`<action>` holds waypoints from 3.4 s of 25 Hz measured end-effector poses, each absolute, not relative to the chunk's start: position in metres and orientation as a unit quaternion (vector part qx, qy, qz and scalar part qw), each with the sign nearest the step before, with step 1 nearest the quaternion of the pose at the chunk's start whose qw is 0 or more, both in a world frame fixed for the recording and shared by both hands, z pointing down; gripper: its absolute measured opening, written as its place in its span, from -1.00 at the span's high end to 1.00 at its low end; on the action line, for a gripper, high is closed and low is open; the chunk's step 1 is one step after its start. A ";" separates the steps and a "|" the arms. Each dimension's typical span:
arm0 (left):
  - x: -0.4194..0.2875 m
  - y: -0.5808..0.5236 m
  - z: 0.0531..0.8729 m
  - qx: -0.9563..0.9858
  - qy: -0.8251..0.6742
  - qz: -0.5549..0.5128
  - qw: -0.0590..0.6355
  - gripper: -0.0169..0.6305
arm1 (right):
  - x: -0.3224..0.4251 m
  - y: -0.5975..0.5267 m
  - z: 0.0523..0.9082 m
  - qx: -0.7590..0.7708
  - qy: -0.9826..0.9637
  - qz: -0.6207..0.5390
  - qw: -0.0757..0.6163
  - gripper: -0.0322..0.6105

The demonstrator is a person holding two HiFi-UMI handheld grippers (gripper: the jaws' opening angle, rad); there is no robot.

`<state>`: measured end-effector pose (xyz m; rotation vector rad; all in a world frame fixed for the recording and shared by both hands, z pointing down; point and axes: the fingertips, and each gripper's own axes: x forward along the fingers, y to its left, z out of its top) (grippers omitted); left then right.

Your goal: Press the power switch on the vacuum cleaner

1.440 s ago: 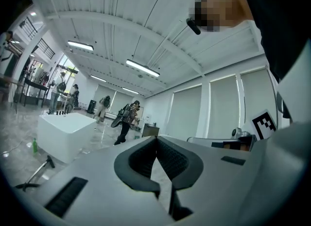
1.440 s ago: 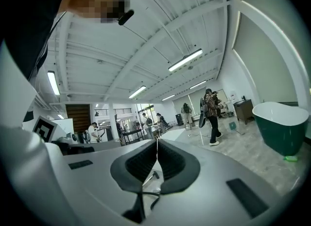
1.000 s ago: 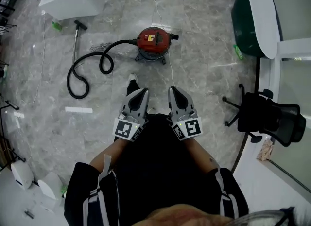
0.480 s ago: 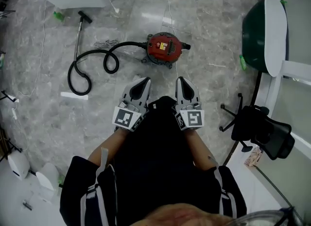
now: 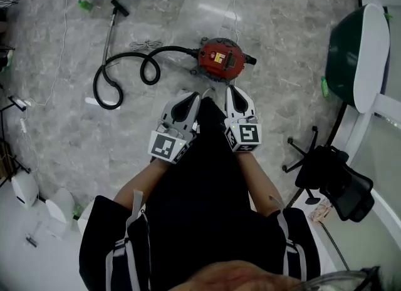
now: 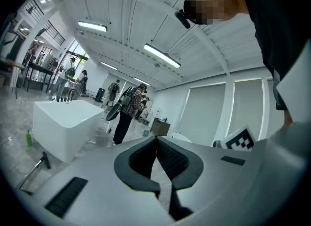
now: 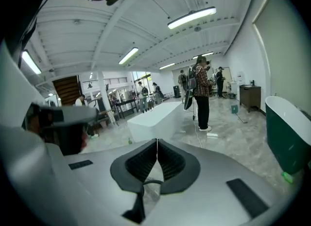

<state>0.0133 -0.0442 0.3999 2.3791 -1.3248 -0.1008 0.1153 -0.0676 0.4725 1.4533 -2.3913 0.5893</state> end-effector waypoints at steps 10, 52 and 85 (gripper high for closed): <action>0.033 -0.068 0.439 0.838 -0.503 -0.034 0.209 0.89 | 0.113 -0.123 0.628 0.375 -0.856 0.205 0.290 0.84; -0.002 -0.087 0.575 0.787 -0.536 -0.043 0.301 0.89 | 0.120 -0.178 1.037 0.244 -0.724 0.236 0.600 0.84; -0.013 -0.088 0.432 0.855 -0.452 -0.087 0.239 0.89 | 0.094 -0.130 0.729 0.399 -0.816 0.251 0.336 0.84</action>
